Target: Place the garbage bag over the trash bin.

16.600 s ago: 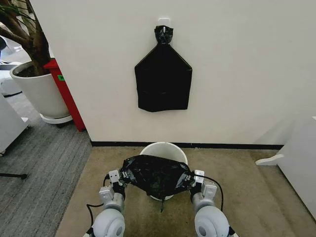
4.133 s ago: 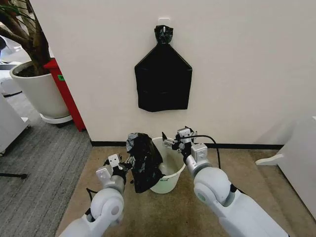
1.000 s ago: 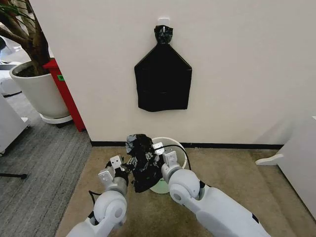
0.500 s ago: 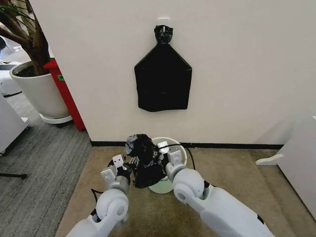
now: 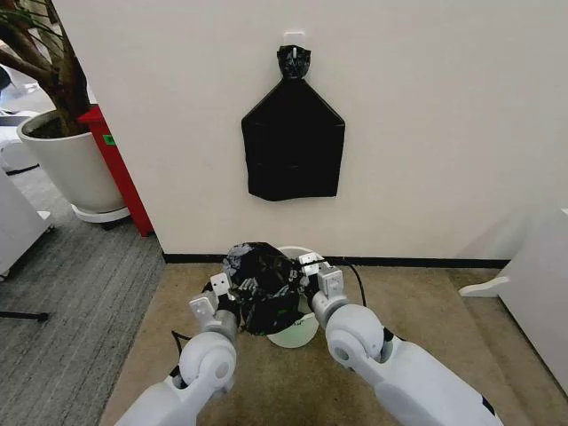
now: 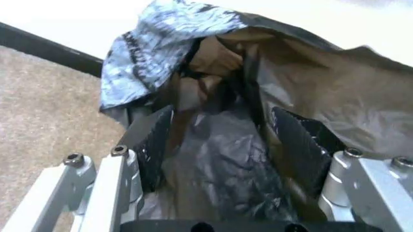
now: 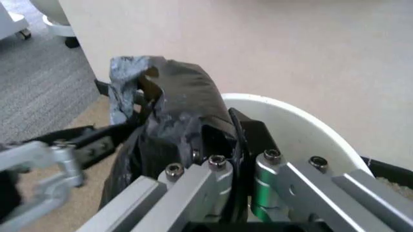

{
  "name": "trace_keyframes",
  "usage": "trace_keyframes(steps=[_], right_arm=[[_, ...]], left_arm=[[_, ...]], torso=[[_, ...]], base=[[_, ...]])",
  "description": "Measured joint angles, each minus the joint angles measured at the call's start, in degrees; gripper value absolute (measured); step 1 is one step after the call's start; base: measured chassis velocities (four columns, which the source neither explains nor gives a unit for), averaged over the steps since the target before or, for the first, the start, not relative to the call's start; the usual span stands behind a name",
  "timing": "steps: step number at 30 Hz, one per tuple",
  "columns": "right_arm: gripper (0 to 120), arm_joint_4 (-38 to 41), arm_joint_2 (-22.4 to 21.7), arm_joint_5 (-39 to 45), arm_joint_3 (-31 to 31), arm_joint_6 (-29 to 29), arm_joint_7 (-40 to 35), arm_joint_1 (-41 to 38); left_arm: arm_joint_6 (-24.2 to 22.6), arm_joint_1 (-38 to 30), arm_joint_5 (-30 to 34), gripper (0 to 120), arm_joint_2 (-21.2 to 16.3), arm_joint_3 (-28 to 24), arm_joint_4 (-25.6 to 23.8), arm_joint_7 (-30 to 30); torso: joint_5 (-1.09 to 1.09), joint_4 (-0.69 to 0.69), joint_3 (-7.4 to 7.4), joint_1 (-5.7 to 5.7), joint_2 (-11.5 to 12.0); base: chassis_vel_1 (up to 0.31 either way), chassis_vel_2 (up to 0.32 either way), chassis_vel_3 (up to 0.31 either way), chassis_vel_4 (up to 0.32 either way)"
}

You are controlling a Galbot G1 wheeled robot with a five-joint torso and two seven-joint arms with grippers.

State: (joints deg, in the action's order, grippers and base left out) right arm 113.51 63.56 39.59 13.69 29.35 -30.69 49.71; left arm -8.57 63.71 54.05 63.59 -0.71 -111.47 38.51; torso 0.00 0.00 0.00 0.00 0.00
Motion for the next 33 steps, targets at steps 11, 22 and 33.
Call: trace_keyframes(steps=[11, 22, 33], right_arm=[[0, 0.08, -0.08, -0.62, -2.15, -0.38, 0.99, 0.15], [0, 2.03, -1.13, -0.59, -4.31, -0.46, 1.68, 2.52], [0, 2.15, -0.81, -1.03, -4.28, -0.51, 1.97, 3.08]], left_arm=[[0.04, -1.61, 0.29, 61, 0.53, -0.24, 3.08, -0.03], [0.73, -3.38, -0.32, 61, 2.20, -0.70, 7.11, -0.34], [1.06, -3.89, -0.49, 61, 2.73, -1.40, 7.08, -0.50]], torso=[[0.00, -0.01, 0.00, 0.00, 0.00], [0.00, 0.00, 0.00, 0.00, 0.00], [0.00, 0.00, 0.00, 0.00, 0.00]], base=[[0.000, 0.000, 0.000, 0.000], [0.000, 0.000, 0.000, 0.000], [0.000, 0.000, 0.000, 0.000]])
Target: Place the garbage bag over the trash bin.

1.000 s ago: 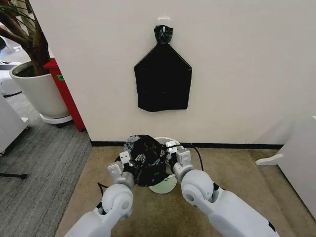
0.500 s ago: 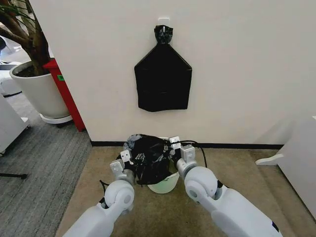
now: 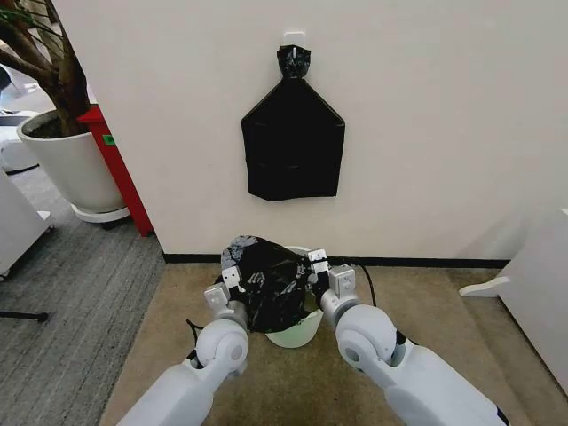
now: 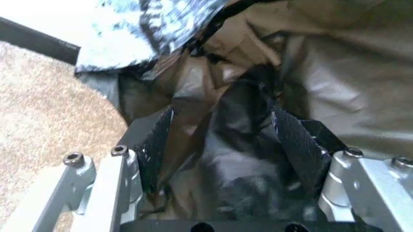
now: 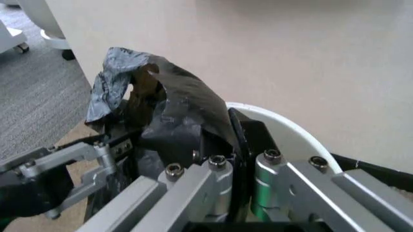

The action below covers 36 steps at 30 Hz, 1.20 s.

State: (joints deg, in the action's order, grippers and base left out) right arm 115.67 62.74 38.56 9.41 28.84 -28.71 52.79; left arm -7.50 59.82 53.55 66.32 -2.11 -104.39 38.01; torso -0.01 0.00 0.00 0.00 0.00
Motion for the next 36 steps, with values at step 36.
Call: trace_keyframes(steps=[36], right_arm=[[0, -0.20, 0.23, -0.97, 1.08, -0.99, 1.12, 0.01]], left_arm=[[-20.51, -3.90, 10.01, 77, -2.62, -0.47, -3.46, 9.43]], torso=[[0.01, -0.01, 0.00, 0.00, 0.00]], base=[[0.000, 0.000, 0.000, 0.000]])
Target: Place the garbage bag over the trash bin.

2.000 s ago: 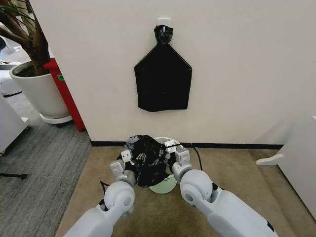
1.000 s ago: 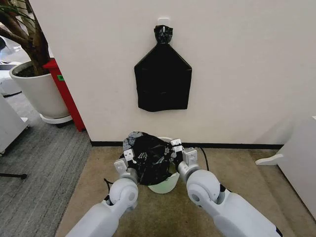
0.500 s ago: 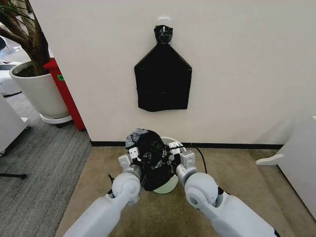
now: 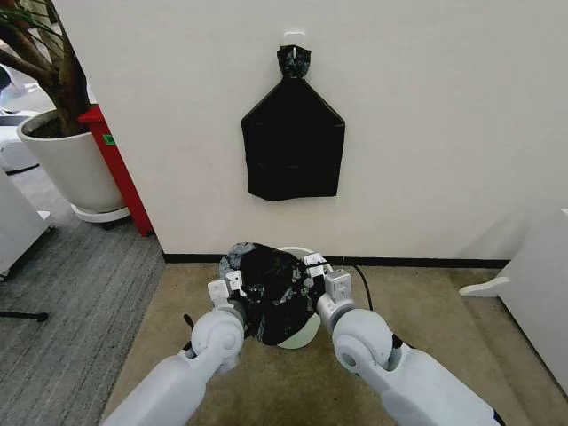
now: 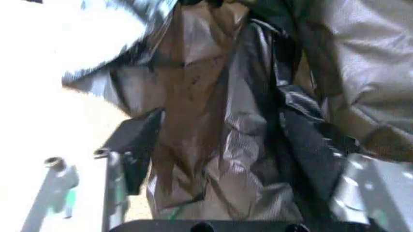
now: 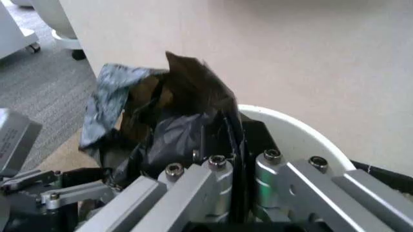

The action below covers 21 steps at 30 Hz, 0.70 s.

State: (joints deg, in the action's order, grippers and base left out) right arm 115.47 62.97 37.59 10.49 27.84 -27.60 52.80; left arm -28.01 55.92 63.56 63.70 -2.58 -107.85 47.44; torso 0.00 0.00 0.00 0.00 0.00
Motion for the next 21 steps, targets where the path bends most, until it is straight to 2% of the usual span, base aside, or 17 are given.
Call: trace_keyframes(steps=[3, 5, 8, 13, 18, 20, 21], right_arm=[[0, 0.23, 0.05, -0.08, 0.06, -0.05, 0.00, 0.50], [0, 0.38, 0.09, -0.33, 0.08, -0.23, 0.02, 1.10], [0, 0.53, 0.21, -0.57, -0.01, -0.38, 0.09, 1.69], [0, 0.54, 0.33, -0.93, -0.49, -0.79, 0.32, 2.25], [0, 0.54, 0.42, -0.93, -0.58, -0.97, 0.43, 2.31], [0, 0.54, 0.47, -0.93, -0.59, -1.02, 0.46, 2.31], [0, 0.54, 0.47, -0.93, -0.59, -1.02, 0.46, 2.31]], left_arm=[[-2.63, -1.67, 1.53, 90, 0.80, -0.42, 0.00, 1.17], [-5.77, -3.29, 3.42, 95, 1.85, -0.77, 0.38, 2.76], [-6.82, -4.36, 4.45, 96, 2.37, -0.88, 0.92, 3.24], [-10.16, -5.65, 9.46, 93, 2.93, -0.80, 1.68, 5.81], [-12.61, -5.56, 10.79, 90, 2.74, 0.06, 2.40, 7.22], [-13.23, -5.11, 10.95, 82, 2.72, 0.67, 2.95, 7.69], [-13.23, -5.11, 10.95, 82, 2.72, 0.67, 2.95, 7.69]], torso=[[0.00, 0.00, 0.00, 0.00, 0.00], [0.00, 0.02, 0.00, 0.00, 0.00], [-0.01, 0.02, 0.00, 0.00, 0.00], [0.00, 0.02, 0.00, 0.00, 0.00], [0.00, 0.00, 0.00, 0.00, 0.00], [0.00, 0.00, 0.00, 0.00, 0.00], [0.00, 0.00, 0.00, 0.00, 0.00]], base=[[0.000, 0.000, 0.000, 0.000], [0.000, 0.000, 0.000, 0.000], [0.000, 0.000, 0.000, 0.000], [0.000, 0.000, 0.000, 0.000], [0.000, 0.000, 0.000, 0.000], [0.000, 0.000, 0.000, 0.000], [0.000, 0.000, 0.000, 0.000]])
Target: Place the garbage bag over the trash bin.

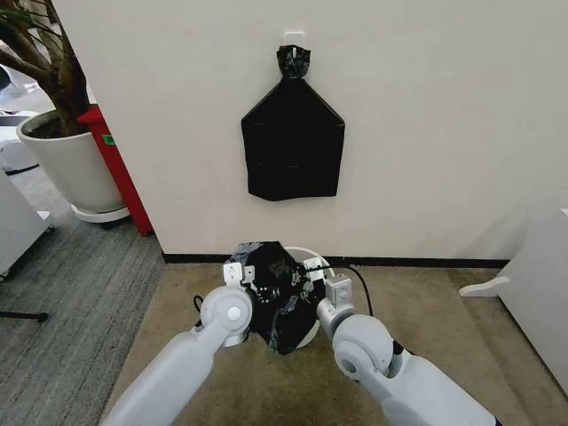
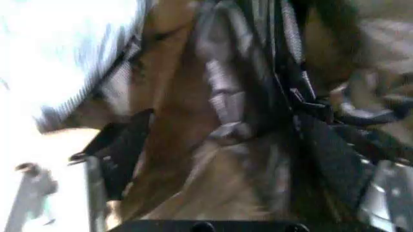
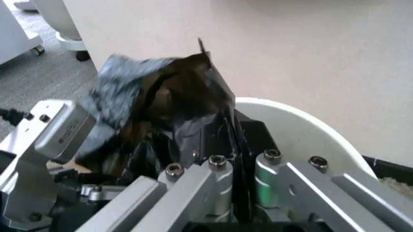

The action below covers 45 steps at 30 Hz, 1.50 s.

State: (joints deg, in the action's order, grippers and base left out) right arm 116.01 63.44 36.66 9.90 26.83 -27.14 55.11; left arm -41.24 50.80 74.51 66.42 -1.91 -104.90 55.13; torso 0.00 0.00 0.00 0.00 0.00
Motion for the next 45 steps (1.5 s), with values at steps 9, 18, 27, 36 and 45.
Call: trace_keyframes(steps=[9, 18, 27, 36, 45], right_arm=[[0, 0.00, 0.18, 0.02, 0.22, -0.37, 0.05, 0.03], [0, 0.59, 0.10, 0.01, 0.12, -0.61, 0.30, 0.55], [0, 0.85, -0.22, 0.20, 0.27, -0.62, 0.39, 0.22], [0, 0.87, -0.51, 0.54, 0.35, -0.62, 0.39, -0.28], [0, -0.18, -0.98, 0.84, -2.90, -0.47, 0.33, -1.02]], left_arm=[[1.16, 0.39, -1.13, 49, 0.18, 0.81, 1.83, -1.60], [2.09, 0.03, -1.64, 14, 0.77, 0.36, 2.54, -2.47], [2.19, 0.41, -1.78, 1, 0.98, 0.03, 2.27, -2.57], [3.13, 1.41, -5.08, 1, 1.01, 0.09, 1.01, -2.83], [3.97, 4.56, -8.18, 0, 0.60, 4.80, -5.40, -3.02]], torso=[[0.00, 0.00, 0.00, 0.00, 0.00], [0.00, 0.00, 0.00, 0.00, 0.00], [0.00, 0.00, 0.00, 0.00, 0.00], [0.00, 0.01, 0.00, 0.00, 0.00], [-0.01, 0.00, 0.00, 0.00, 0.00]], base=[[0.000, 0.000, 0.000, 0.000], [0.000, 0.000, 0.000, 0.000], [0.000, 0.000, 0.000, 0.000], [0.000, 0.000, 0.000, 0.000], [0.000, 0.000, 0.000, 0.000]])
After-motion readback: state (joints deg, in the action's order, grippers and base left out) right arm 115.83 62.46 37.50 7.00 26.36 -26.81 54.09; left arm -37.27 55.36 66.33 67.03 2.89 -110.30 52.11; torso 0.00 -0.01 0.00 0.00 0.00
